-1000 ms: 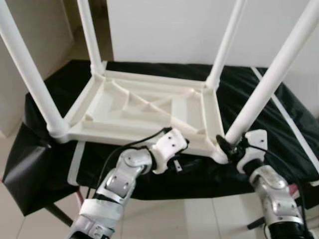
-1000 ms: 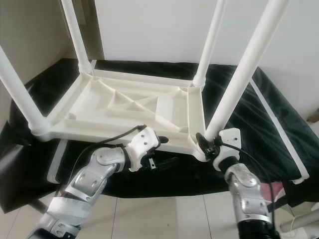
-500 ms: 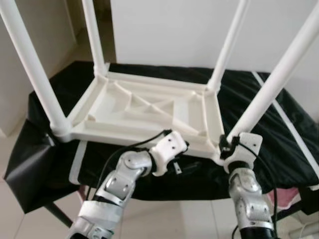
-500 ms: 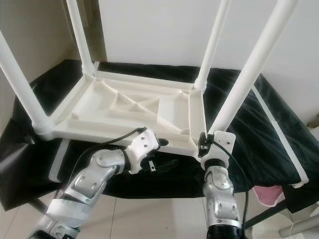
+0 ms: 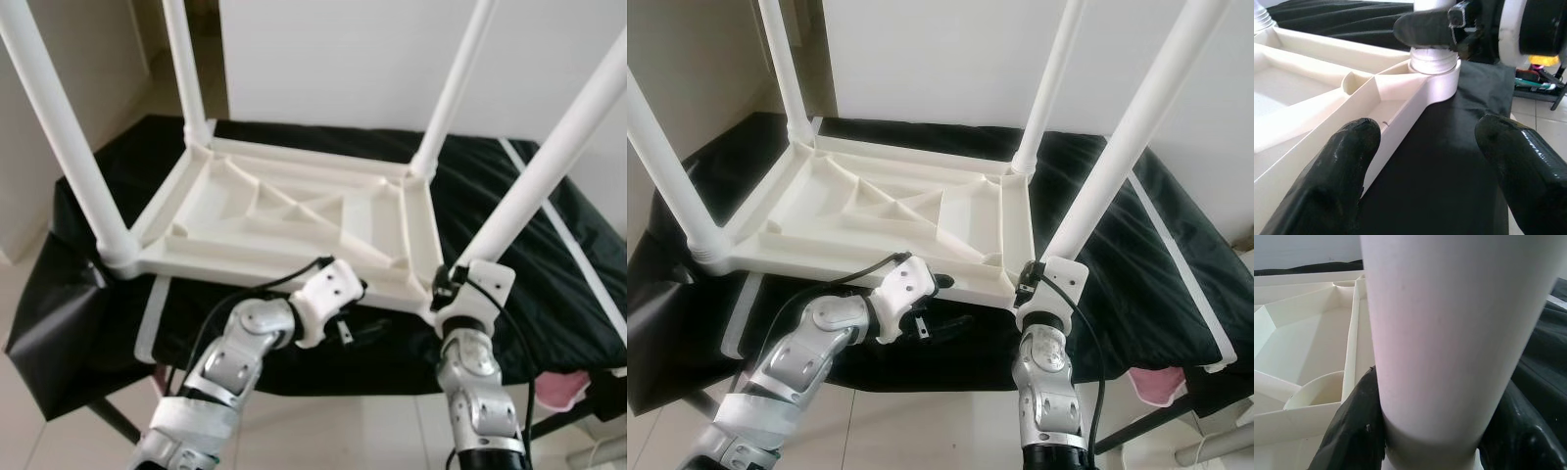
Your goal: Building children table
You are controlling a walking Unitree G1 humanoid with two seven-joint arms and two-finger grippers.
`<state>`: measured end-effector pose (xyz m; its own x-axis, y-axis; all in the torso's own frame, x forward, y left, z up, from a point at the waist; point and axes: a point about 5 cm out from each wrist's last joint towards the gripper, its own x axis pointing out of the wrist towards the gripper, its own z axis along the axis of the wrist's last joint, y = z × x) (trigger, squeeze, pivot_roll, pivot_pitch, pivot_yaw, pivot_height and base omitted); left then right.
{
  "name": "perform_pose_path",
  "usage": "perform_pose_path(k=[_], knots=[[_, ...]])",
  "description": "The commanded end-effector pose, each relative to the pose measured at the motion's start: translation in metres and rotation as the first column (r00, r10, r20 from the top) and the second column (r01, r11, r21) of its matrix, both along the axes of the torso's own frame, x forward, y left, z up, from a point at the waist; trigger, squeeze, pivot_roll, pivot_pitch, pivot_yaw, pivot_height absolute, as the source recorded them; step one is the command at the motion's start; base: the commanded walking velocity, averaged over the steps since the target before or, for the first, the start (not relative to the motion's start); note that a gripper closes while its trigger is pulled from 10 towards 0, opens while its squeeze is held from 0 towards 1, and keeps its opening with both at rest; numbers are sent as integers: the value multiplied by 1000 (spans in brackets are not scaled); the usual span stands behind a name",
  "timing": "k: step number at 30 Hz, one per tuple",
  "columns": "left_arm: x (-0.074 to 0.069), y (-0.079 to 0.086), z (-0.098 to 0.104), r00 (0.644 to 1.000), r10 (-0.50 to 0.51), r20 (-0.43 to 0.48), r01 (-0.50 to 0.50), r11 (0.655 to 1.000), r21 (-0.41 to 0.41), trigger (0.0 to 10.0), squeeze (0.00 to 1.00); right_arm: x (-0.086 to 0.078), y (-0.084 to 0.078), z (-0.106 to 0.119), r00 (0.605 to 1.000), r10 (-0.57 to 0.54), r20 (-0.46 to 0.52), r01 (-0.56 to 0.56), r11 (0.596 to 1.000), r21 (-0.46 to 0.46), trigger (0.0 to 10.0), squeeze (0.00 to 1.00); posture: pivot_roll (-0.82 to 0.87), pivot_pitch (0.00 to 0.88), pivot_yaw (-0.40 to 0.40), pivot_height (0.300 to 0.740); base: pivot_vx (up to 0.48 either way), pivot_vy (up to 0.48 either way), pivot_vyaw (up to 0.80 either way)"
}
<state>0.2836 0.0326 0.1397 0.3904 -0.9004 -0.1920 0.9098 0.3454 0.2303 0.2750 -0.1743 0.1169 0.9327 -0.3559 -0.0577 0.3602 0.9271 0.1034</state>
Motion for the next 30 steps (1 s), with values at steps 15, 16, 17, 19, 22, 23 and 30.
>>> perform_pose_path(k=[15, 16, 17, 19, 22, 23, 30], knots=[[6, 10, 2, 997, 80, 3, -80, 996, -24, 10000, 0, -11, -13, -8, 998, 59, -1, -59, 998, -9, 10000, 1000, -28, 0, -49, 740, 0, 0, 0], [6, 10, 2, 997, 80, 3, -80, 996, -24, 10000, 0, -11, -13, -8, 998, 59, -1, -59, 998, -9, 10000, 1000, -28, 0, -49, 740, 0, 0, 0], [6, 10, 2, 997, 80, 3, -80, 996, -24, 10000, 0, -11, -13, -8, 998, 59, -1, -59, 998, -9, 10000, 1000, -28, 0, -49, 740, 0, 0, 0], [8, 12, 5, 996, 85, 12, -85, 996, -36, 10000, 0, -13, -20, -4, 986, 166, 34, -165, 986, -37, 10000, 1000, -28, 0, -46, 740, 0, 0, 0], [8, 13, 7, 997, 82, 15, -81, 996, -40, 10000, 0, -12, -26, -3, 974, 220, 47, -218, 974, -58, 10000, 1000, -27, 0, -44, 740, 0, 0, 0], [8, 13, 7, 997, 75, 18, -74, 997, -34, 10000, 0, -11, -31, -2, 967, 248, 52, -244, 967, -73, 10000, 827, -27, 0, -42, 740, 0, 0, 0], [4, 13, 6, 999, 48, 23, -48, 999, -9, 10000, 0, -3, -39, 5, 912, 406, 61, -397, 910, -119, 10000, 0, -28, 0, -35, 740, 0, 0, 0]])
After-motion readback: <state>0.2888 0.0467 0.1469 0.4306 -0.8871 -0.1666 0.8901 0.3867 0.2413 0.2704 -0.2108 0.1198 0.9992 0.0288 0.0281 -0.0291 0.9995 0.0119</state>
